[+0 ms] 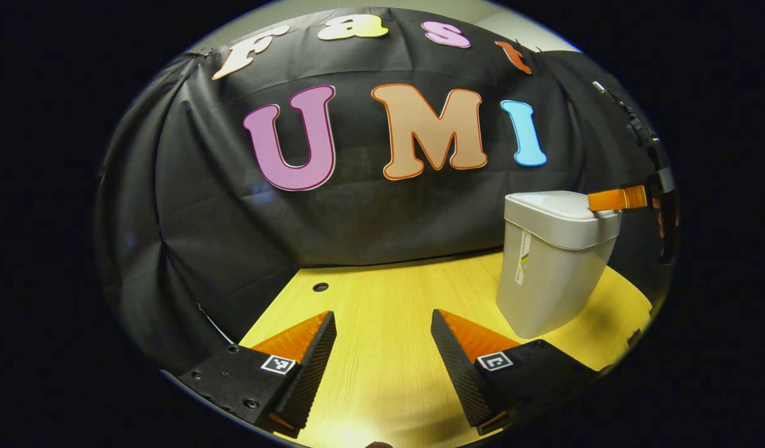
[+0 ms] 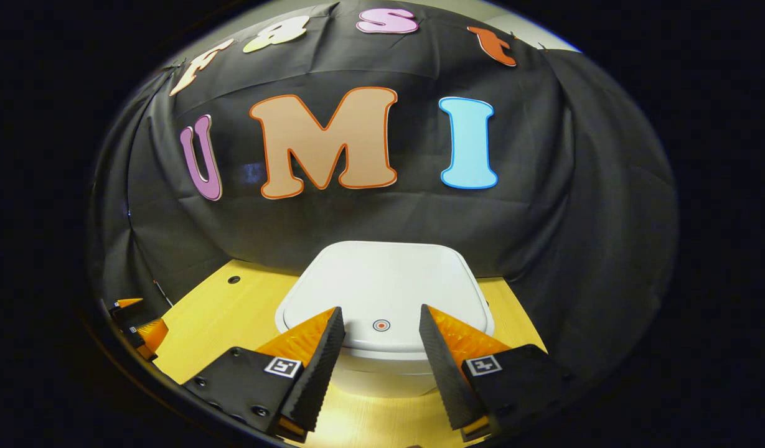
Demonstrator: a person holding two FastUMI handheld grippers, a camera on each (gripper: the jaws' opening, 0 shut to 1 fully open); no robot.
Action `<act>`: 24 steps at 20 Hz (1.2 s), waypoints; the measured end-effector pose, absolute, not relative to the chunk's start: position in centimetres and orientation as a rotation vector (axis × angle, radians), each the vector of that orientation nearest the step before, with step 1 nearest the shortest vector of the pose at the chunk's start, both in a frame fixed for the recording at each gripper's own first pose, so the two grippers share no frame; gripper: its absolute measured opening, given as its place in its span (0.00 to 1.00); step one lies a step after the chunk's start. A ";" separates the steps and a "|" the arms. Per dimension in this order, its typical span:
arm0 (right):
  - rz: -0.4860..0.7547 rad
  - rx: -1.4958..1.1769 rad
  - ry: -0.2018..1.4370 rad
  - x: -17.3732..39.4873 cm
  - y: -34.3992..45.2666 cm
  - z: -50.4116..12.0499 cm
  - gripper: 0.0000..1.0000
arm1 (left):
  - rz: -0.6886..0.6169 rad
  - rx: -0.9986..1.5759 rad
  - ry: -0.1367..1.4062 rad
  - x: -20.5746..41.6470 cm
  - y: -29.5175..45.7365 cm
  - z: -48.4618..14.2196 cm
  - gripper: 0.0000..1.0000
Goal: Press the lid of the desktop garbage bin to open it, pick up the crumpled paper on the desktop and throw it into the bin, then pick up the pop can on the desktop and drop it into the bin, and finally close the garbage bin lid.
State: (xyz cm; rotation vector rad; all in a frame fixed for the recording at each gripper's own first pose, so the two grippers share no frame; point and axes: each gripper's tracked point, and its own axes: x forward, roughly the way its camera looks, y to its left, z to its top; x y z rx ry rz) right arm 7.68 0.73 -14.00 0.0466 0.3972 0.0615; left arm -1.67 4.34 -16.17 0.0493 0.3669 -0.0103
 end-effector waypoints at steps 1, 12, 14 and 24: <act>0.053 0.052 0.399 7.6 0.7 -14.0 0.81 | -0.012 0.051 0.365 -1.7 4.3 -16.1 0.89; 0.049 0.054 0.389 7.7 0.8 -13.9 0.80 | -0.031 0.059 0.343 -1.3 4.0 -15.0 0.89; 0.053 0.059 0.382 7.9 0.8 -13.8 0.79 | -0.030 0.056 0.328 -1.0 3.9 -14.4 0.90; 0.088 0.040 0.220 6.2 1.9 -10.9 0.79 | -0.026 0.025 0.236 0.4 3.5 -9.6 0.90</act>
